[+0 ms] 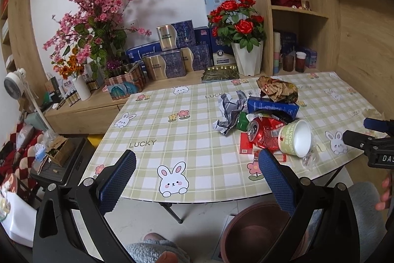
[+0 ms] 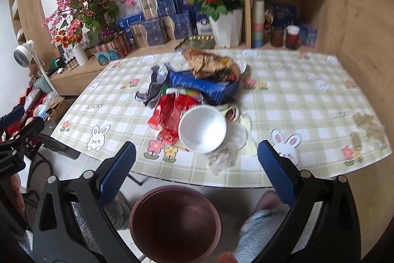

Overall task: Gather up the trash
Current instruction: 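Grasp the white paper bowl with the right gripper while the left gripper approaches the red can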

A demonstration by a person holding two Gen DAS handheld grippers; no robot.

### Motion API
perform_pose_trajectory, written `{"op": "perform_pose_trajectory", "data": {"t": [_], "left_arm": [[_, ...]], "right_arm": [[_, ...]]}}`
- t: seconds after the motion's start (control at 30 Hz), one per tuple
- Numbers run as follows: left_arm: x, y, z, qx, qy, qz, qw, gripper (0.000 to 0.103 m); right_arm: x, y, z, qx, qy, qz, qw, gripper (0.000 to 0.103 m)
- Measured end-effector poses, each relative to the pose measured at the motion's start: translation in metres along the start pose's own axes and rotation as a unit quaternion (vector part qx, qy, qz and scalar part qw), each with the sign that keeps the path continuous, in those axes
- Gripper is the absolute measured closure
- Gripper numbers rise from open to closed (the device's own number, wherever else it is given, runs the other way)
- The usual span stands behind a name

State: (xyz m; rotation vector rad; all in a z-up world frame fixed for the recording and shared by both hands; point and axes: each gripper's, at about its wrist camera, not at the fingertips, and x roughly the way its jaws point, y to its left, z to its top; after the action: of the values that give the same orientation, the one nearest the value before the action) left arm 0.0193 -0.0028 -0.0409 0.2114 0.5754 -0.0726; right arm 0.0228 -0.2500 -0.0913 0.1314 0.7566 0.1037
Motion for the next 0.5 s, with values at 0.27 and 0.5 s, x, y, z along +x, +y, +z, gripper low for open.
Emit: {"op": "perform_pose_trajectory", "data": {"t": [0.27, 0.5], "left_arm": [[0.034, -0.005, -0.006, -0.003, 0.008, -0.012, 0.9999, 0.006], [0.072, 0.002, -0.011, -0.028, 0.032, -0.029, 0.9987, 0.006]], "right_arm": [[0.052, -0.007, -0.011, -0.008, 0.003, 0.012, 1.000, 0.006], [0.102, -0.008, -0.013, -0.033, -0.004, 0.008, 0.999, 0.006]]}}
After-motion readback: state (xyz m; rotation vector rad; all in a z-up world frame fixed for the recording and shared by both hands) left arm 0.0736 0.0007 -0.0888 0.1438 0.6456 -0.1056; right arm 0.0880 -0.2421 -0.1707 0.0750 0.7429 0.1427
